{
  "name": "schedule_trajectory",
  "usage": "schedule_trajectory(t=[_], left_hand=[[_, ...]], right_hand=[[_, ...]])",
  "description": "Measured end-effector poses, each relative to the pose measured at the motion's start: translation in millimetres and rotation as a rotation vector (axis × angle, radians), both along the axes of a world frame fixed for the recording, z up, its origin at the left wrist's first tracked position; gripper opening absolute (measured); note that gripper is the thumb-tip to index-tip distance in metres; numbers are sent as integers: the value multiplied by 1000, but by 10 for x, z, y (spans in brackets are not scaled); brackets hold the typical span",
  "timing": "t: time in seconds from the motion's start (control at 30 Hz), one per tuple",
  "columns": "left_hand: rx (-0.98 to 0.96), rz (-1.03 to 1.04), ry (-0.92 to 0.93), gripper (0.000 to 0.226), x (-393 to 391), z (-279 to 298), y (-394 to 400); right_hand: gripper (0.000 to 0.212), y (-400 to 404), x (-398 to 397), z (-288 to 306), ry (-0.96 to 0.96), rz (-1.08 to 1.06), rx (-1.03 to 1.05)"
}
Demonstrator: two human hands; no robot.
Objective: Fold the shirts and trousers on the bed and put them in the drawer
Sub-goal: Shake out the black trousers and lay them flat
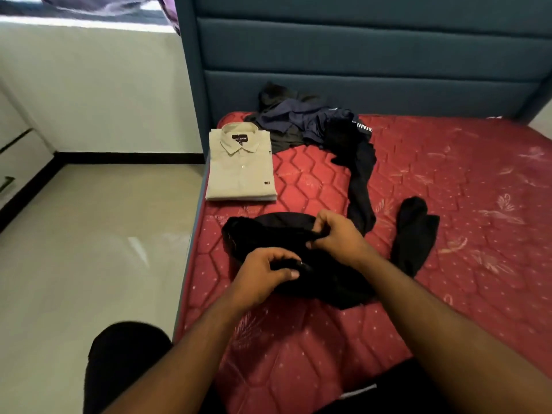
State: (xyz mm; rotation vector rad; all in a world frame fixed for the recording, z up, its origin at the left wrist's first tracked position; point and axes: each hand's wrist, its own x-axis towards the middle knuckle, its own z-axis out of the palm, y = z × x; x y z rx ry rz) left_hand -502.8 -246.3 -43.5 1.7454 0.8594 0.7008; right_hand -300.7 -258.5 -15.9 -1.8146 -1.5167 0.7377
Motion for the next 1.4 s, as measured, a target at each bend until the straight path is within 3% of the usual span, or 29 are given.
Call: schedule_trajectory(t=[0.07, 0.3, 0.47, 0.6, 0.7, 0.77, 0.87, 0.97, 1.03, 1.07, 1.13, 1.2, 1.23, 1.33, 1.4], left_hand=[[16, 90, -30, 35, -44, -139, -115], [37, 303, -132, 28, -98, -254, -323], [166, 402, -107, 28, -50, -314, -301], [174, 460, -115, 29, 24, -319, -240], [151, 408, -140, 27, 94, -352, -242], [88, 373, -167, 23, 131, -404, -234], [-27, 328, -204, 19, 153, -472, -197], [30, 343, -119, 10, 24, -624, -83], [22, 567, -50, 7, -161, -877, 154], [-58, 704, -33, 9, -271, -1025, 332], [-414, 876, -52, 18, -429, -1189, 701], [-758, 824, -149, 35, -456, -1170, 977], [-828, 767, -171, 43, -448, -1115, 1087], [-879, 621, -99, 52, -330, -991, 1340], [-887, 588, 2, 32, -198, -993, 1446]], right_hand=[[47, -128, -100, -125, 61, -63, 66], [27, -514, -347, -214, 396, 166, -89], [37, -588, -298, -174, 379, 299, -190], [42, -568, -272, -49, 139, 378, -125], [39, -493, -234, -25, -283, 315, 28], [43, -477, -184, -69, -538, 256, -34], [40, -432, -111, -182, -605, 275, -62], [36, -377, 9, -267, -412, 163, 5], [40, -372, 78, -258, -190, 5, 36], [44, -379, 102, -245, -51, -54, 28], [46, -349, 155, -223, 222, -124, -11], [41, -296, 224, -213, 374, -156, -40], [39, -269, 247, -198, 403, -165, -49], [36, -209, 297, -160, 386, -197, -49], [35, -190, 315, -134, 343, -208, -49]])
